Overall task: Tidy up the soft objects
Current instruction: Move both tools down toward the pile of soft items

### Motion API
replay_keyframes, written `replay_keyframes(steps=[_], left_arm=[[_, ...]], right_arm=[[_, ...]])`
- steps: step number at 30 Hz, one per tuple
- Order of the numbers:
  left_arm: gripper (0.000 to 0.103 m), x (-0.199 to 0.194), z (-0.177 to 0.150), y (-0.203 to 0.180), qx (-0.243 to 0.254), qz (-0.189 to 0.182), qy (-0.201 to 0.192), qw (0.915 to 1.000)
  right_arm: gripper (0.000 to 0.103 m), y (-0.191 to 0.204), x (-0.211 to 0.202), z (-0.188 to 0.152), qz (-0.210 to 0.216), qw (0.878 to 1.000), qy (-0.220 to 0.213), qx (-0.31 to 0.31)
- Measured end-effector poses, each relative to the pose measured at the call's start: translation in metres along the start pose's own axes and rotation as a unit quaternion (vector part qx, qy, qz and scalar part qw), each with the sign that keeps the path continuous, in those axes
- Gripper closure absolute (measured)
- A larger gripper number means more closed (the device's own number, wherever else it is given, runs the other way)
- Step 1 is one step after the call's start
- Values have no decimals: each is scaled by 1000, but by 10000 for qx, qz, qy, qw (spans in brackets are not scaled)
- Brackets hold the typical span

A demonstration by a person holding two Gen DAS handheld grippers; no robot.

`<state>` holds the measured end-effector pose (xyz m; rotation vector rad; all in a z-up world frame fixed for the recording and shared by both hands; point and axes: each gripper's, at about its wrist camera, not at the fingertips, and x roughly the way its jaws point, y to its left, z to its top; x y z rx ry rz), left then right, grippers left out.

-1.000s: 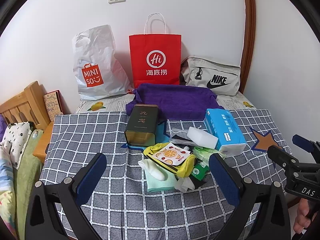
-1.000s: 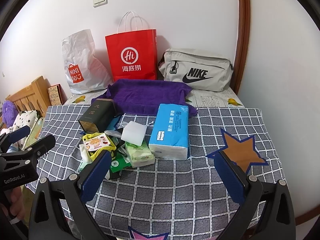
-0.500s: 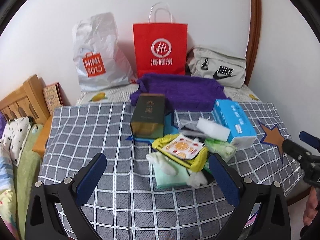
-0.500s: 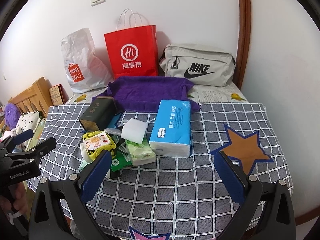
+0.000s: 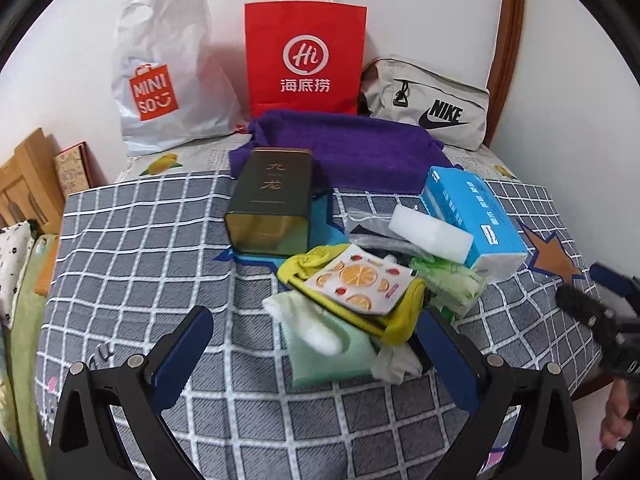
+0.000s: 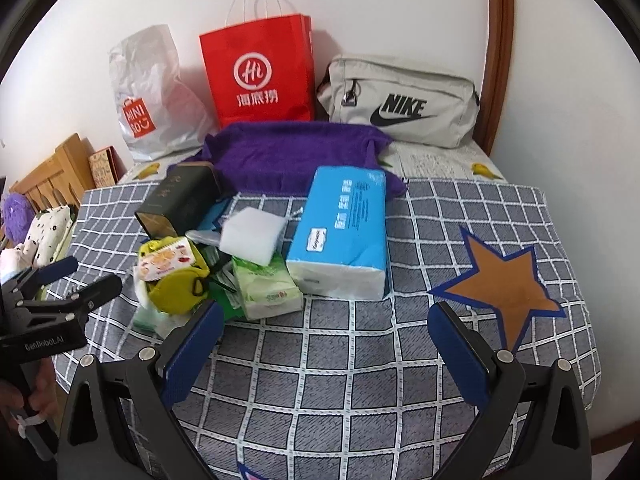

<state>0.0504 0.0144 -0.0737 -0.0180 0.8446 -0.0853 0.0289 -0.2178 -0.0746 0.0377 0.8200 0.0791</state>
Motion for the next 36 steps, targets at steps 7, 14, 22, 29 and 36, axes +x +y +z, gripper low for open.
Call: replay_keyframes(steps=[7, 14, 22, 29, 36], left_arm=[[1, 25, 24, -14, -57, -116, 145, 9998], [1, 71, 30, -30, -175, 305, 739, 9966], [25, 87, 22, -21, -346, 468, 798, 9951], [60, 73, 18, 6, -567, 139, 705, 9958], [61, 67, 0, 29, -606, 97, 598, 9963]], right_arm=[[2, -12, 29, -3, -17, 9996, 277, 112], [2, -21, 51, -3, 97, 9987, 468, 167], [2, -31, 77, -4, 150, 9975, 680, 155], [2, -32, 89, -4, 296, 9965, 746, 250], [2, -20, 89, -5, 335, 9964, 767, 141]])
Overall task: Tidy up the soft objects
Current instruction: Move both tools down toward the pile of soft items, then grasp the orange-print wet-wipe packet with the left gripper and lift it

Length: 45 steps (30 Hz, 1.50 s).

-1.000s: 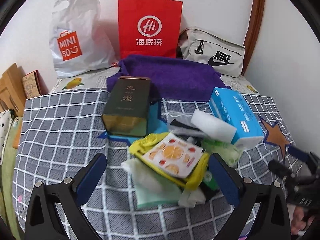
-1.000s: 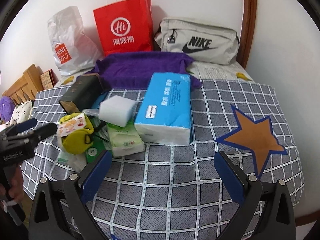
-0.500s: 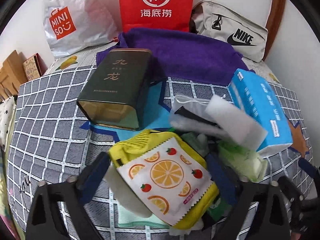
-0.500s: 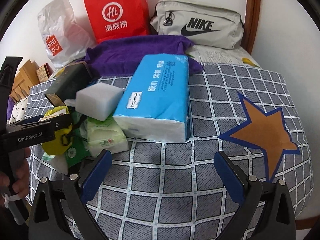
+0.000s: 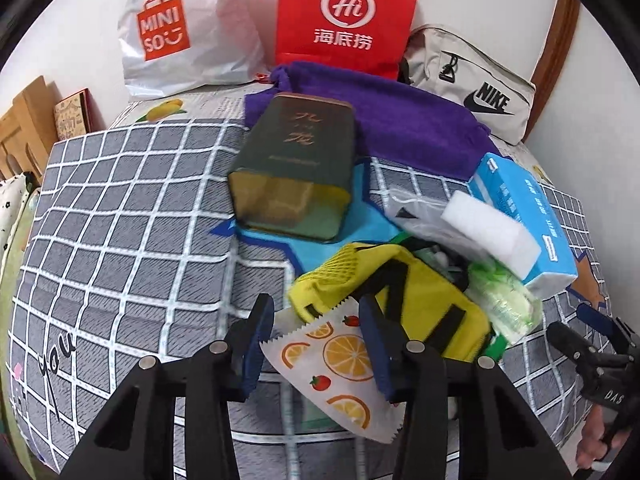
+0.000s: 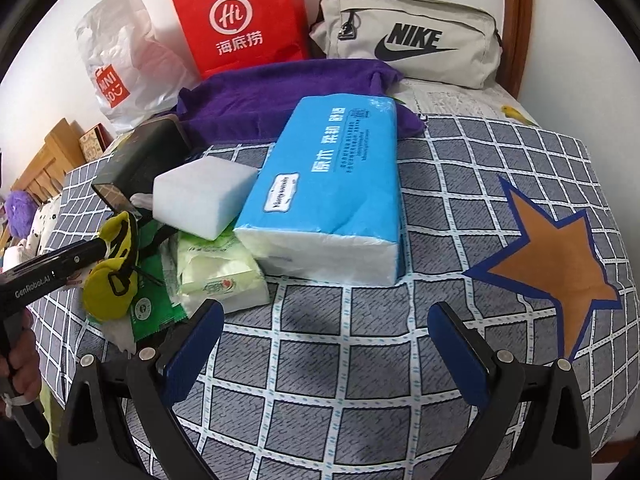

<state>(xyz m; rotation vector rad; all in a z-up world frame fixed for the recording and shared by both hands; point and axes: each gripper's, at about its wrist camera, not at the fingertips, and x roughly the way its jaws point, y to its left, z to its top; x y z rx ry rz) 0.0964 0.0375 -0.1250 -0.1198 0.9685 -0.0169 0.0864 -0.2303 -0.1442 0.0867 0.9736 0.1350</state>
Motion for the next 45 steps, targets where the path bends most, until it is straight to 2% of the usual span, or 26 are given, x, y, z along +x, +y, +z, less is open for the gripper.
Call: replay_keyframes(steps=[4, 8, 10, 13, 14, 16, 18, 20, 22, 25, 27, 28, 42, 45], left_arm=[[61, 0, -6, 25, -187, -21, -119, 9998], [61, 9, -8, 46, -264, 307, -85, 9991], [61, 16, -10, 55, -284, 352, -38, 9990], [61, 17, -12, 57, -176, 373, -175, 9990], [58, 17, -13, 57, -141, 374, -185, 9990], [43, 19, -15, 54, -32, 373, -267, 9989], [23, 23, -18, 50, 117, 636, -359, 9973], [18, 24, -19, 55, 40, 685, -459, 9966], [18, 23, -18, 60, -42, 575, -489, 9971], [15, 25, -18, 59, 15, 649, -448, 9969], [2, 28, -17, 59, -14, 772, -381, 9963], [0, 30, -16, 63, -103, 801, -314, 9962], [0, 29, -19, 59, -156, 898, -340, 9953], [0, 27, -19, 60, -144, 806, -353, 9960]], right_arm=[[2, 6, 0, -3, -53, 10000, 37, -60], [2, 11, 1, -5, -132, 9998, 83, -129], [2, 15, 3, -6, -149, 9997, 114, -162], [2, 20, 4, -7, -204, 9994, 140, -250], [2, 23, 5, -7, -229, 9992, 156, -286], [2, 28, 6, -8, -269, 9988, 177, -360], [2, 31, 7, -8, -293, 9986, 186, -408], [2, 35, 8, -8, -302, 9982, 204, -467], [2, 37, 10, -9, -338, 9979, 216, -511], [2, 37, 14, -10, -390, 9975, 288, -518], [2, 37, 16, -11, -390, 9975, 342, -490], [2, 37, 16, -11, -390, 9975, 343, -480], [2, 42, 16, -13, -306, 9976, 380, -481], [2, 41, 15, -14, -251, 9979, 378, -467]])
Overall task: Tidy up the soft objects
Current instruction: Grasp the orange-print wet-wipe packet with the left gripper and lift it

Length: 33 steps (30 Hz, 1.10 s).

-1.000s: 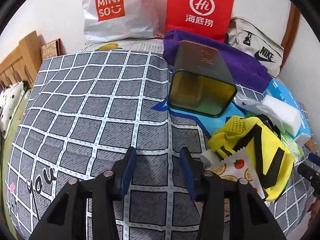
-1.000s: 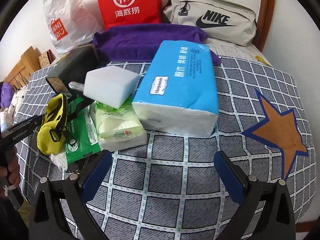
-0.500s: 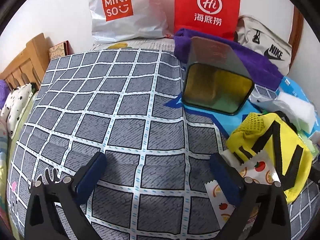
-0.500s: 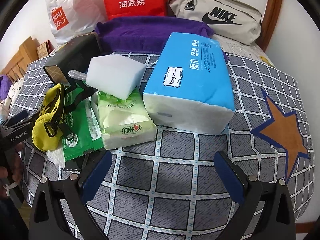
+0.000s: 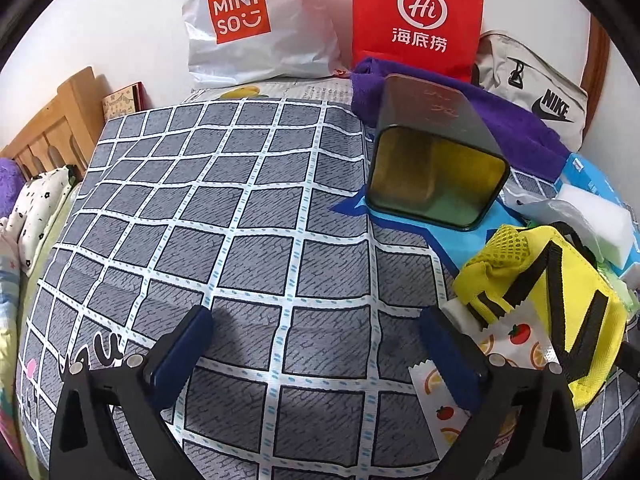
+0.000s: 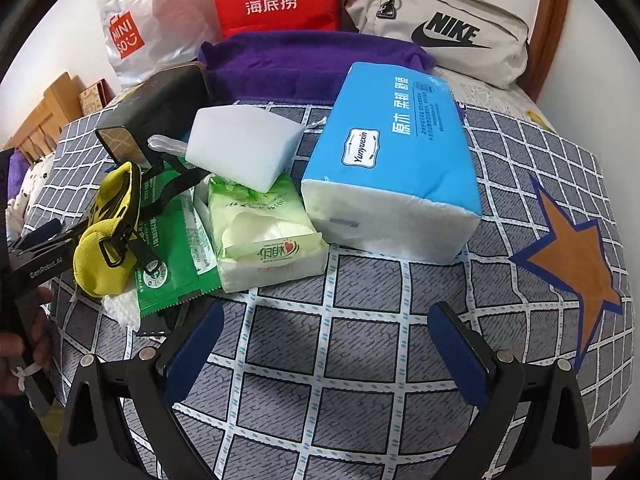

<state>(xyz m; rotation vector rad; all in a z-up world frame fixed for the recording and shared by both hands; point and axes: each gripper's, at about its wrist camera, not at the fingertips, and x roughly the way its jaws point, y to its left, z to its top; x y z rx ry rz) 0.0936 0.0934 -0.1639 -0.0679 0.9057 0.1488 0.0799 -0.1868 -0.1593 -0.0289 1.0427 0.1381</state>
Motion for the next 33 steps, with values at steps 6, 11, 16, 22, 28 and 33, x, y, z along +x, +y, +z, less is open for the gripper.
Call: replay_keyframes(steps=[6, 11, 16, 22, 28, 33], left_arm=[[1, -32, -4, 7, 325, -439, -244, 9982], [0, -69, -6, 4, 429, -1492, -477, 9867], [0, -72, -14, -20, 1039, -1757, -468, 9778], [0, -60, -26, -40, 1815, -1811, -410, 9657], [1, -42, -28, -53, 2395, -1781, -259, 9541], [33, -37, -29, -52, 2456, -2002, -121, 9484]], right_arm=[[2, -2, -9, -2, 29, 9999, -107, -7], [2, -9, -11, -3, 40, 9998, -128, 129], [2, -13, -19, -6, -8, 9997, -207, 125], [2, -22, -24, -11, -119, 9995, -211, 217], [2, -27, -23, -14, -188, 9993, -172, 270], [2, -23, -19, -13, -216, 9995, -128, 208]])
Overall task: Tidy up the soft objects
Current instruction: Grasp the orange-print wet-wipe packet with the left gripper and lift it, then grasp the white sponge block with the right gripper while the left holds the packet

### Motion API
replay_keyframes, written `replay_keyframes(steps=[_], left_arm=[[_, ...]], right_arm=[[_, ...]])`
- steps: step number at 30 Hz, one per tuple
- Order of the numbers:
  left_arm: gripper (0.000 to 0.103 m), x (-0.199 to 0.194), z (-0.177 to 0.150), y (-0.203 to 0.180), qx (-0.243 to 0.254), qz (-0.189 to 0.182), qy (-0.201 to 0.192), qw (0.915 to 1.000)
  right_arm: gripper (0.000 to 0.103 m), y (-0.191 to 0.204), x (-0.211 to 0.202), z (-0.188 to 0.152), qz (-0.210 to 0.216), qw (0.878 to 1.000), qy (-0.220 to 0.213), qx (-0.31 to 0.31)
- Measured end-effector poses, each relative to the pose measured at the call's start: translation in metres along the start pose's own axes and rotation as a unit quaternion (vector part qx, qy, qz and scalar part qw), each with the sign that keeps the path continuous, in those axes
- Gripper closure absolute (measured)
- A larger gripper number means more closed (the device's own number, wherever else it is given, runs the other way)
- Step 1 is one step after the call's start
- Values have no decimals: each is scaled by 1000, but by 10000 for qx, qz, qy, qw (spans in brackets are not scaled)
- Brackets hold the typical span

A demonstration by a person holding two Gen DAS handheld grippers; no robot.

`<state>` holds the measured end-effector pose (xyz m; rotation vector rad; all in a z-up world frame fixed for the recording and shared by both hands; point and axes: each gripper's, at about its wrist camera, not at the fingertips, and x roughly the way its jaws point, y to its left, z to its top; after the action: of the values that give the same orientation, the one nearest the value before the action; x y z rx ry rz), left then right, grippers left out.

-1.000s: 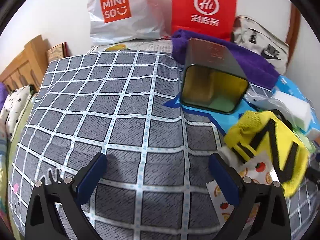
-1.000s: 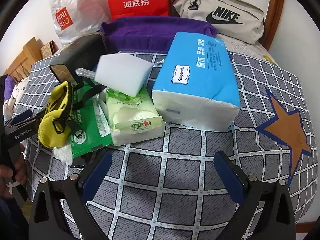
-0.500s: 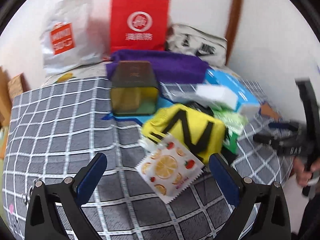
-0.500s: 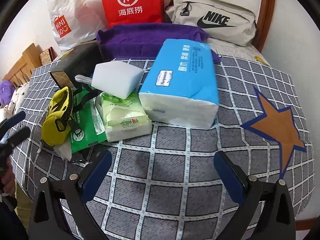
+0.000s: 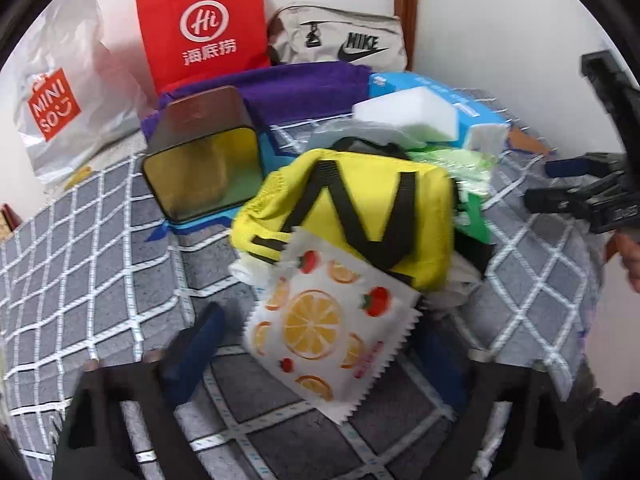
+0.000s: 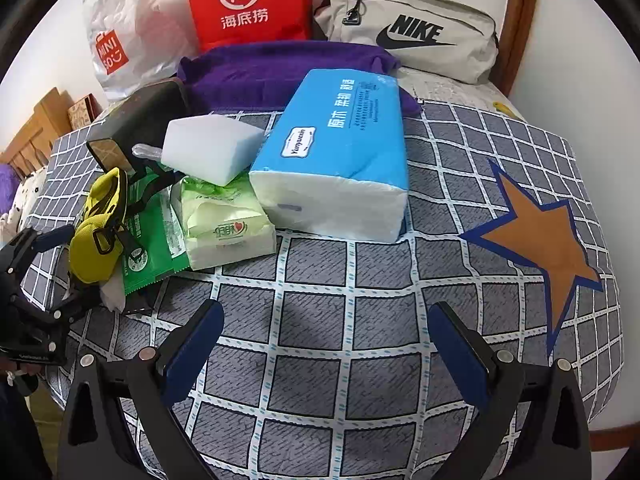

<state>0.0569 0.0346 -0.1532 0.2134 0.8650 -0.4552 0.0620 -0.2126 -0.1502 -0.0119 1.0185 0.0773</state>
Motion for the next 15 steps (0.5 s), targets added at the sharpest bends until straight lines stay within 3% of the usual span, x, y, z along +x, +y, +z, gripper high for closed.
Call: replay_keyframes(steps=[3, 8, 15], left_arm=[[48, -9, -1, -3, 0, -205, -70, 9998], [50, -22, -7, 0, -102, -129, -123, 9998], [50, -30, -7, 28, -800, 74, -190, 9966]], right_arm=[[2, 4, 1, 1, -4, 10000, 10, -54], [2, 9, 3, 4, 23, 9999, 15, -109], [2, 13, -3, 9, 19, 9998, -68, -182]])
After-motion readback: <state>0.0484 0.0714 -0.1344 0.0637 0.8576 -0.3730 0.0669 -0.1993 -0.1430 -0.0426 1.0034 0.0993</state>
